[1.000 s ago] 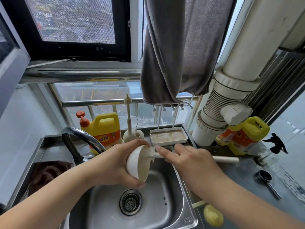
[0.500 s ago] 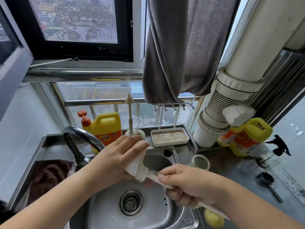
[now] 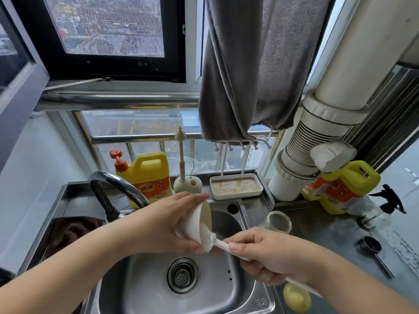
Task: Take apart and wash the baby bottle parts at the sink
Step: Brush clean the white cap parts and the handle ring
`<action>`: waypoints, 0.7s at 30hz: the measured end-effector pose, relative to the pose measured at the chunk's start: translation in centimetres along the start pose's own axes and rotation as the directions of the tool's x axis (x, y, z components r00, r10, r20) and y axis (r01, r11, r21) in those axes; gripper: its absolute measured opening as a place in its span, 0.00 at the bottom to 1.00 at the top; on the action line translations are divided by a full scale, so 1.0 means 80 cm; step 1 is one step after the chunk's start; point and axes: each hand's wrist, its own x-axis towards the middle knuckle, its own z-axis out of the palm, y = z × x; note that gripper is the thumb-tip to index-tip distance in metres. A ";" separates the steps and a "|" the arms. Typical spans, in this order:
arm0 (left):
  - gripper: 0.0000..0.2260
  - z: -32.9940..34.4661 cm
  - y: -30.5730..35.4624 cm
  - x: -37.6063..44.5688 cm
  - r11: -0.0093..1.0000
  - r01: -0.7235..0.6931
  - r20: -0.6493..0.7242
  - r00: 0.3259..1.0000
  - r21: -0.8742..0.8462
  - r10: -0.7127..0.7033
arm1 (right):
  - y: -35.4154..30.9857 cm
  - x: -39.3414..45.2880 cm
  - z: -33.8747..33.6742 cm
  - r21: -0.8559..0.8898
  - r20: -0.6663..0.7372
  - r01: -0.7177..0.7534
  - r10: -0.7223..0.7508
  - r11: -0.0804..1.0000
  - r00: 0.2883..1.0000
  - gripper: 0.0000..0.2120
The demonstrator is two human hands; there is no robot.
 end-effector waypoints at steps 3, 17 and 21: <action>0.40 -0.004 0.001 0.005 0.994 0.065 0.049 0.997 -0.089 -0.060 | -0.003 -0.003 0.003 -0.107 -0.026 0.020 -0.023 0.994 0.999 0.12; 0.37 -0.001 0.002 -0.004 0.964 0.028 -0.034 0.999 -0.266 -0.038 | 0.006 0.018 0.010 -0.957 -0.289 -0.184 -0.685 0.224 0.669 0.18; 0.39 0.018 -0.001 -0.006 0.991 -0.099 -0.200 0.977 -0.084 0.081 | 0.005 0.020 0.014 -0.565 -0.262 0.099 -0.291 0.820 0.920 0.10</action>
